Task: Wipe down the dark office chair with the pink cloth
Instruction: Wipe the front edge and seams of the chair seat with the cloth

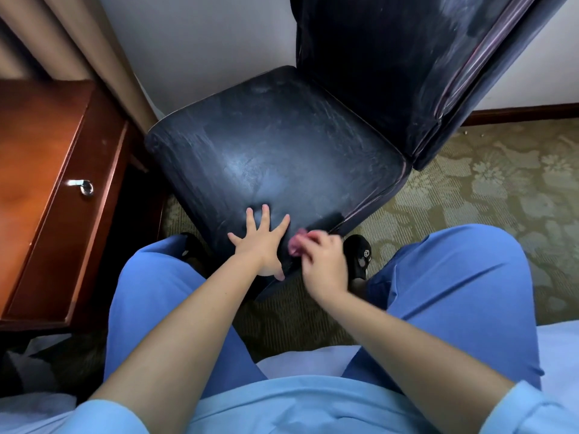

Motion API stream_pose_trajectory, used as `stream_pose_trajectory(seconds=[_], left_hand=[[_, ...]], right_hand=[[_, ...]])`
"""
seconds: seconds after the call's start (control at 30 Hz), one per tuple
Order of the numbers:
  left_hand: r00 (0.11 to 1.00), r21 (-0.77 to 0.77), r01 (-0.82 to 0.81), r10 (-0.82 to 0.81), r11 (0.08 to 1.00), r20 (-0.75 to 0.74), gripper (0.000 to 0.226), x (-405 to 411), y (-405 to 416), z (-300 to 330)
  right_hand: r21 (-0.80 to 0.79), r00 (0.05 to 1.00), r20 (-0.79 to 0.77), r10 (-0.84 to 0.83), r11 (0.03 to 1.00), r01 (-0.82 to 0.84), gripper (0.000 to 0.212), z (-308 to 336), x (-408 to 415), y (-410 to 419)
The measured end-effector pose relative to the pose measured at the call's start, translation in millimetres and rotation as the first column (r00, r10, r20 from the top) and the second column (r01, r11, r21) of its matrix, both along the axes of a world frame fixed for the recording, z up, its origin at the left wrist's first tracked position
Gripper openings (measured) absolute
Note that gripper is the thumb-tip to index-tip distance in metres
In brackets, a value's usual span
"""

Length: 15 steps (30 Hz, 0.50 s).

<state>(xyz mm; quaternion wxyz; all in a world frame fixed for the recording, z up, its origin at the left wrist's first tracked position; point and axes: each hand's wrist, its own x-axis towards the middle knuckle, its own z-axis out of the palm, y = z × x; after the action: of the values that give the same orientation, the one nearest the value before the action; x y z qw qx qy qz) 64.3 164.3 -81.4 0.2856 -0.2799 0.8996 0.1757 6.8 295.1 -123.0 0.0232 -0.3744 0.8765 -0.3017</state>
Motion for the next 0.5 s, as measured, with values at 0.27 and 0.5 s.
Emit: stream_pose_trajectory(seconds=[0.27,0.5], left_hand=[[0.992,-0.121,0.057,-0.042,0.991,0.121,0.13,-12.8,5.2,3.9],[0.995,-0.047,0.003,0.002,0.999,0.104,0.119,-26.4,-0.2,6.0]], right_hand=[[0.15,0.933,0.132,-0.335,0.937,0.315,0.029,8.3,-54.7,-3.5],[0.157,0.955,0.137,-0.262,0.958,0.24,0.033,6.6,-58.0,-1.9]])
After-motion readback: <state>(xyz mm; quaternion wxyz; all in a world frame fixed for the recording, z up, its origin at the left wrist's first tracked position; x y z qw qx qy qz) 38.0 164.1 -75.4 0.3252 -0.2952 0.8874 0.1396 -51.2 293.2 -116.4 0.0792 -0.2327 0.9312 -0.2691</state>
